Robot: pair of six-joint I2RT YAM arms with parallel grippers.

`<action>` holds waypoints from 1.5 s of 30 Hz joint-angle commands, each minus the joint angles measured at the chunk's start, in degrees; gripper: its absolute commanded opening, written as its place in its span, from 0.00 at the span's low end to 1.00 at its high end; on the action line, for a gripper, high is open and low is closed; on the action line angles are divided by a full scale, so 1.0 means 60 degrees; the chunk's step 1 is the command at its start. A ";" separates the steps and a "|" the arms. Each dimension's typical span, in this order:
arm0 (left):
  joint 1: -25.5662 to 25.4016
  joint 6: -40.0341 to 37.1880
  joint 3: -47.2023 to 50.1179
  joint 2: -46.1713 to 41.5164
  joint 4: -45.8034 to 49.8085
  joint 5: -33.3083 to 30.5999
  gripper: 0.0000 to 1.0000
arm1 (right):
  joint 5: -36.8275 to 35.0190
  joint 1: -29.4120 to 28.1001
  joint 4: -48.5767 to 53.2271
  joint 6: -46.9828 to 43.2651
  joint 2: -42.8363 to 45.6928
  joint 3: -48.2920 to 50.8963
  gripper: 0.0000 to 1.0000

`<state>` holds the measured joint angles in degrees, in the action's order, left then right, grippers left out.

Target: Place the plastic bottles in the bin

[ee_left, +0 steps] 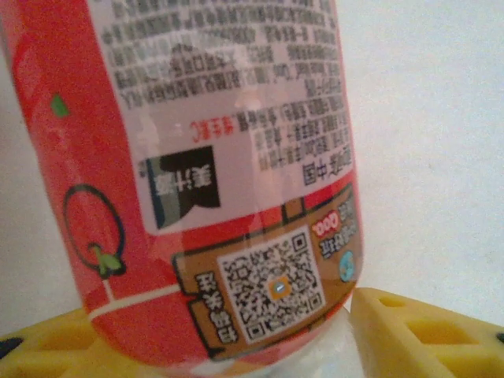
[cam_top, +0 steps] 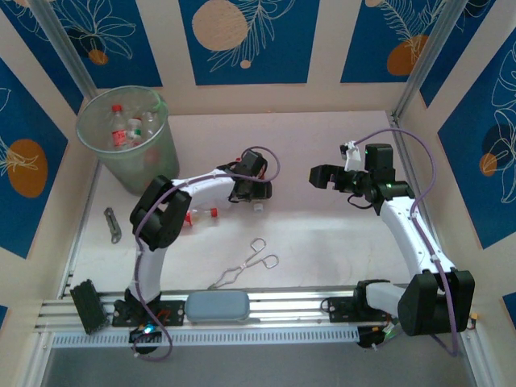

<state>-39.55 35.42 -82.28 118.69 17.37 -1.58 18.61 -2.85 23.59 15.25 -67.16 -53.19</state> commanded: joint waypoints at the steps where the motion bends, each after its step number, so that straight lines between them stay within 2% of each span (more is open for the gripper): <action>1: -0.0021 0.0059 0.0089 0.0083 -0.0241 -0.0193 0.54 | 0.0441 0.0065 -0.0138 -0.0056 0.0184 0.0118 0.99; 5: -0.0071 0.0040 0.0157 -0.0002 -0.0326 -0.0052 0.46 | 0.0519 0.0043 -0.0181 -0.0076 0.0175 0.0160 0.99; 9: -0.0084 -0.0119 0.0268 -0.0445 -0.0221 -0.0131 0.44 | 0.0546 0.0007 -0.0168 -0.0109 0.0171 0.0136 0.99; 15: -0.0198 -0.0852 0.0230 -0.2071 0.0286 -0.0301 0.44 | 0.0531 -0.0015 -0.0185 -0.0118 0.0051 0.0133 0.99; 20: -0.0168 -0.1739 -0.0075 -0.3466 0.0996 -0.1207 0.41 | 0.0504 -0.0095 -0.0226 -0.0102 -0.0057 0.0111 0.99; 23: 0.0052 -0.2355 -0.0551 -0.4087 0.1513 -0.1358 0.39 | 0.0447 -0.0209 -0.0195 -0.0119 -0.0058 0.0090 0.99; 31: 0.2082 -0.3067 -0.1083 -0.5805 0.2314 -0.0733 0.24 | 0.0341 -0.0375 -0.0216 -0.0154 -0.0187 0.0061 0.99; 37: 0.4821 -0.3498 -0.2076 -0.6411 0.3434 0.0488 0.12 | 0.0392 -0.0458 -0.0212 -0.0154 -0.0233 0.0060 0.99; 41: 0.6145 -0.3764 -0.2605 -0.6210 0.3722 0.0724 0.11 | 0.0386 -0.0561 -0.0228 -0.0169 -0.0270 0.0046 0.99; 45: 0.6870 -0.4028 -0.2919 -0.5831 0.3899 0.0125 0.13 | 0.0342 -0.0607 -0.0198 -0.0210 -0.0277 0.0050 0.99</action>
<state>-0.14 14.04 -97.62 81.91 37.71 -0.62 19.94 -6.02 23.09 15.03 -68.16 -52.97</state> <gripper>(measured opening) 0.551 0.991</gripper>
